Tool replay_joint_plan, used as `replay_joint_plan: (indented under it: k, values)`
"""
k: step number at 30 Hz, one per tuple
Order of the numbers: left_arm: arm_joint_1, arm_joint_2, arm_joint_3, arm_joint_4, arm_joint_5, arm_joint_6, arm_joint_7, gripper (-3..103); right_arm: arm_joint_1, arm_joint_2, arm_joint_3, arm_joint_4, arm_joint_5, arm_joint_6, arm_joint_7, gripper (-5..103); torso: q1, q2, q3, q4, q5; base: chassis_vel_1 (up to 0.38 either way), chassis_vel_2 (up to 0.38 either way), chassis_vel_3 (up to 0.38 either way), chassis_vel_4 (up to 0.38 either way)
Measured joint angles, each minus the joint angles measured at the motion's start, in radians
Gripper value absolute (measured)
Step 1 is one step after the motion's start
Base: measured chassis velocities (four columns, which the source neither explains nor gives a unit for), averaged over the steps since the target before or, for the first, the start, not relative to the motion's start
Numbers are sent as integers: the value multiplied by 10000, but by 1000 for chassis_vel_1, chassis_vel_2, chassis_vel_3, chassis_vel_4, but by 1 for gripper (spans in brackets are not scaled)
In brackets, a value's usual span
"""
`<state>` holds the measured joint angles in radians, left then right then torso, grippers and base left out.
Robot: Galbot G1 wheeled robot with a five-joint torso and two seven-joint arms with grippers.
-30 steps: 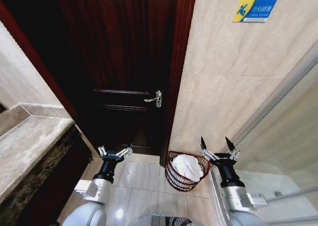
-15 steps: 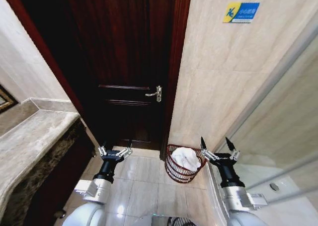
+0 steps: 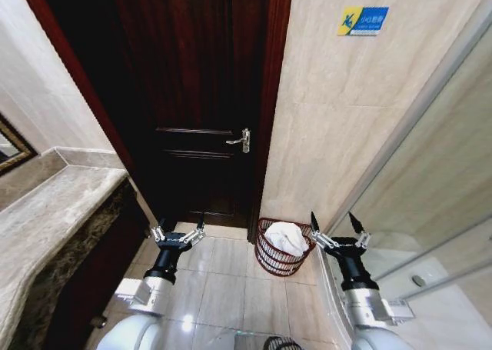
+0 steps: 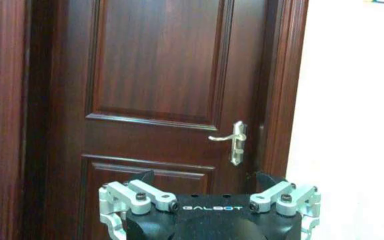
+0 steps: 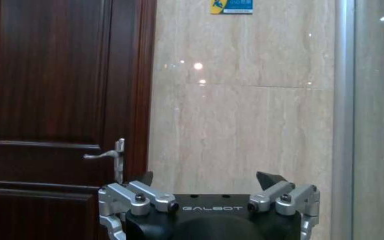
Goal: Discard the used towel into the hamper.
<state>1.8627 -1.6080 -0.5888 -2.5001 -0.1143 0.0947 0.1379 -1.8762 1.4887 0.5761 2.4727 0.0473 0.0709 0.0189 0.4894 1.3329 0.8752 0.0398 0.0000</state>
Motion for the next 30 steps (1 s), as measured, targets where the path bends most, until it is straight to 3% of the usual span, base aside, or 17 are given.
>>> replay_joint_plan:
  k: [18,30]
  values:
    - [0,0,0,0,0,0,0,100,1,0,0,0,0,0,0,100,2,-1,1,0,0,-8,-15,-11,-17]
    - [0,0,0,0,0,0,0,100,-1,0,-1,0,0,0,0,100,-4,2,-2,-2,-1,122,-126,-123,126]
